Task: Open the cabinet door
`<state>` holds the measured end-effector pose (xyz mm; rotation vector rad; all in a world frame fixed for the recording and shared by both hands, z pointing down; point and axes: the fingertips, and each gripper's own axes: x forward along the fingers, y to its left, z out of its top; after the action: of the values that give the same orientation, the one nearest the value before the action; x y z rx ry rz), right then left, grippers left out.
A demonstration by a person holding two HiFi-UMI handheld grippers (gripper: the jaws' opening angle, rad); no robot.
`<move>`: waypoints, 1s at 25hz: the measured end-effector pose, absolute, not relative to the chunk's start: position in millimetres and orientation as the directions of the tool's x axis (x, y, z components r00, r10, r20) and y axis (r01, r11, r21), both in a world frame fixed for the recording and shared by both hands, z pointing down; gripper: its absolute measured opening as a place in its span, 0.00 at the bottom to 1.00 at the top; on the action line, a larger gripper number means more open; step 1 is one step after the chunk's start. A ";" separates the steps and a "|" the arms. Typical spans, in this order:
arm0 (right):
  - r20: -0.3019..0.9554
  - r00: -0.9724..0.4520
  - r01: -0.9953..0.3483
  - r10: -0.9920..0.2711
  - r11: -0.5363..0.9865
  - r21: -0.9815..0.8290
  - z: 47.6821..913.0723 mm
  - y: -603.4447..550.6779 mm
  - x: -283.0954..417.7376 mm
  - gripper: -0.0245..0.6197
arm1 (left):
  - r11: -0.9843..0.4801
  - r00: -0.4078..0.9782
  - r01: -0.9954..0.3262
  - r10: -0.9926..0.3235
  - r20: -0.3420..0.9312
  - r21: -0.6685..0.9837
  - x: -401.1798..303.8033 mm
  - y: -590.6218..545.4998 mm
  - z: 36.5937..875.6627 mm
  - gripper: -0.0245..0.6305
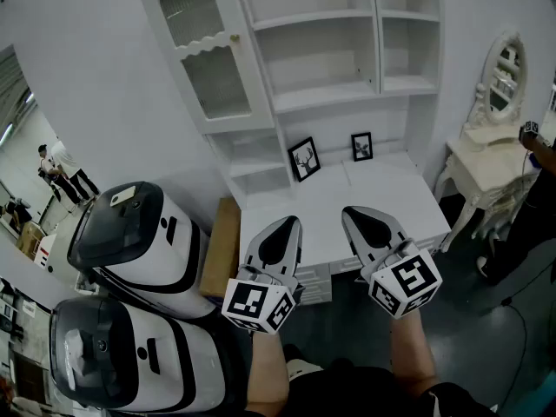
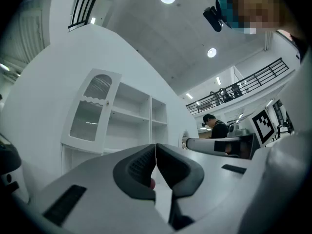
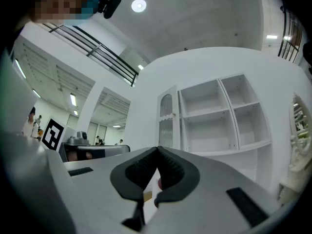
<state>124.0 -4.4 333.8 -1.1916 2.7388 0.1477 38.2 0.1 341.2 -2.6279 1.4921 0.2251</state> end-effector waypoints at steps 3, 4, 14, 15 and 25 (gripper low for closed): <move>-0.179 -0.676 -0.731 -0.714 0.681 0.043 333.7 -2.3 125.7 0.06 | -0.515 0.510 -0.857 -0.840 -0.183 -0.020 40.2 0.8 342.6 0.07; -0.178 -0.676 -0.731 -0.715 0.681 0.045 334.0 -1.5 126.5 0.06 | -0.515 0.509 -0.857 -0.841 -0.184 -0.017 40.7 1.3 342.9 0.07; -0.183 -0.679 -0.731 -0.711 0.677 0.079 339.1 5.0 133.6 0.06 | -0.505 0.500 -0.863 -0.848 -0.176 -0.017 51.7 7.1 342.9 0.07; -0.182 -0.685 -0.725 -0.706 0.684 0.077 339.6 5.9 133.2 0.06 | -0.501 0.497 -0.865 -0.850 -0.177 -0.021 52.0 7.3 341.9 0.07; -0.158 -0.690 -0.717 -0.706 0.697 0.013 356.7 -21.7 127.9 0.06 | -0.490 0.481 -0.872 -0.858 -0.178 0.005 36.8 -12.1 353.7 0.07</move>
<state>127.9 -21.7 356.7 -1.1653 2.7629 0.1109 36.8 -12.1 353.7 -2.6287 1.5388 0.2390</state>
